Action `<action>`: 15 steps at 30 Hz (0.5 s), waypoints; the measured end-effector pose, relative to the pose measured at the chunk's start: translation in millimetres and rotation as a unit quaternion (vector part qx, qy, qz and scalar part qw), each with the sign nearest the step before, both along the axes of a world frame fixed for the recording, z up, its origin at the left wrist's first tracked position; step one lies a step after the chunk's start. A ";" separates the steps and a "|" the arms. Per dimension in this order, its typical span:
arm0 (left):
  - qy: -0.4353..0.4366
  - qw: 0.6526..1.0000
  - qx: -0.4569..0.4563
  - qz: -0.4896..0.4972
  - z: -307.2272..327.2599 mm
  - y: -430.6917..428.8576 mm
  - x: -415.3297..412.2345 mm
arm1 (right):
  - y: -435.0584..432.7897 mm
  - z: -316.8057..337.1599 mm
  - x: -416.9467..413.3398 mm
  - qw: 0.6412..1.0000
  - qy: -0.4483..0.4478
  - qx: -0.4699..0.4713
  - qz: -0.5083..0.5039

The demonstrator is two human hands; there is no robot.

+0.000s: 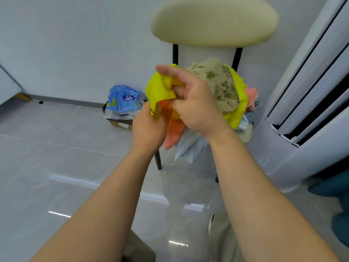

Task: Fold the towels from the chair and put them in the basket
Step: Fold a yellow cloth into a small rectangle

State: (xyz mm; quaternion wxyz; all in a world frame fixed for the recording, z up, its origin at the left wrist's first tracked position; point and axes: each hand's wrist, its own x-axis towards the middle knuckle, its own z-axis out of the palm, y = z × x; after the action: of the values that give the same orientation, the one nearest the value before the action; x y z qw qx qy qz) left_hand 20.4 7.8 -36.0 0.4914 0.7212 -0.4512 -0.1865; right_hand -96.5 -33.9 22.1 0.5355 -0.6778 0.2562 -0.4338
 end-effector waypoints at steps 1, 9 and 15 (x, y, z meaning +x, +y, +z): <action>0.022 0.999 0.002 0.023 0.8 0.3 9.1 | 0.5 -1.6 2.2 1.000 0.005 -0.021 -0.022; 0.032 0.988 -0.071 0.134 19.8 23.4 58.1 | -2.9 -18.4 3.1 0.951 0.091 -0.180 -0.234; -0.030 0.989 -0.108 0.099 20.8 42.4 67.0 | -2.5 -27.3 11.4 0.927 0.133 -0.210 -0.280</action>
State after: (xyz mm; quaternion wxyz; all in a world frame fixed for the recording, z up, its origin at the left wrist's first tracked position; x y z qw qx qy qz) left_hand 87.4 50.2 -15.2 0.5689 0.7101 -0.4096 -0.0656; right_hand -85.1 -36.4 -5.2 0.1986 -0.7266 0.4076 -0.5162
